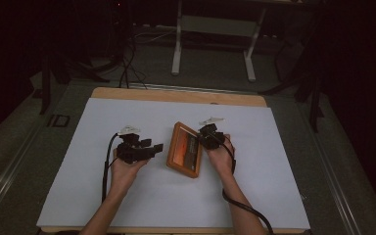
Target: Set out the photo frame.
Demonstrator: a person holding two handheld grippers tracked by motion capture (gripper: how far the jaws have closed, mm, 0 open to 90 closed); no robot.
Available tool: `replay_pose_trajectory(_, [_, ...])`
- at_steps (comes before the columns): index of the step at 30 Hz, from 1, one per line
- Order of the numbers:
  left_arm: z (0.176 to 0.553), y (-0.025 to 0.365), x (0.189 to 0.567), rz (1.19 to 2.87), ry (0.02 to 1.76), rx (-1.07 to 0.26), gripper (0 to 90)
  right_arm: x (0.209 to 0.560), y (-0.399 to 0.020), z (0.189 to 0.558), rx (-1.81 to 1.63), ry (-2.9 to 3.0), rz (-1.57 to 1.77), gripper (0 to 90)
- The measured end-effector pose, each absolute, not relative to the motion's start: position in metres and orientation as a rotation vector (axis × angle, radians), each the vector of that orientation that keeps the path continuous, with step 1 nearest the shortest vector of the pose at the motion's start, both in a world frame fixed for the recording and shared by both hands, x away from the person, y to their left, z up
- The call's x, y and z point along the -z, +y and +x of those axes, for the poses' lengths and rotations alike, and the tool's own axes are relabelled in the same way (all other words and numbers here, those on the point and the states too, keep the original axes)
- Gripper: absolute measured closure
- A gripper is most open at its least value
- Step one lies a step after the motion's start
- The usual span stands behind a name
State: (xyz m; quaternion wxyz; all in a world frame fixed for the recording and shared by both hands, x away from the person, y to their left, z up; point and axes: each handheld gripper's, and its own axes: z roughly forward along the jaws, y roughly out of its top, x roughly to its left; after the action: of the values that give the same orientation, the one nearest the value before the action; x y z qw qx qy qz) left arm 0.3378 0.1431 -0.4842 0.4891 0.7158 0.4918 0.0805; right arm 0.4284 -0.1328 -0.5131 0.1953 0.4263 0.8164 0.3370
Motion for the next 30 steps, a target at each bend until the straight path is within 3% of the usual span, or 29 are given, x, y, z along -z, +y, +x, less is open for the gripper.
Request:
replay_pose_trajectory(8, [0.333,0.133,0.484,1.759,1.172,-0.175,38.0,0.513,-0.133,0.428,-0.952,2.284,1.2,89.9])
replay_pose_trajectory(19, [0.328,0.119,0.485,1.779,1.114,-0.14,28.0,0.514,-0.134,0.428,-0.958,2.285,1.205,89.8])
replay_pose_trajectory(30, [0.325,0.102,0.494,1.814,1.096,-0.105,27.5,0.514,-0.134,0.428,-0.964,2.283,1.202,89.8])
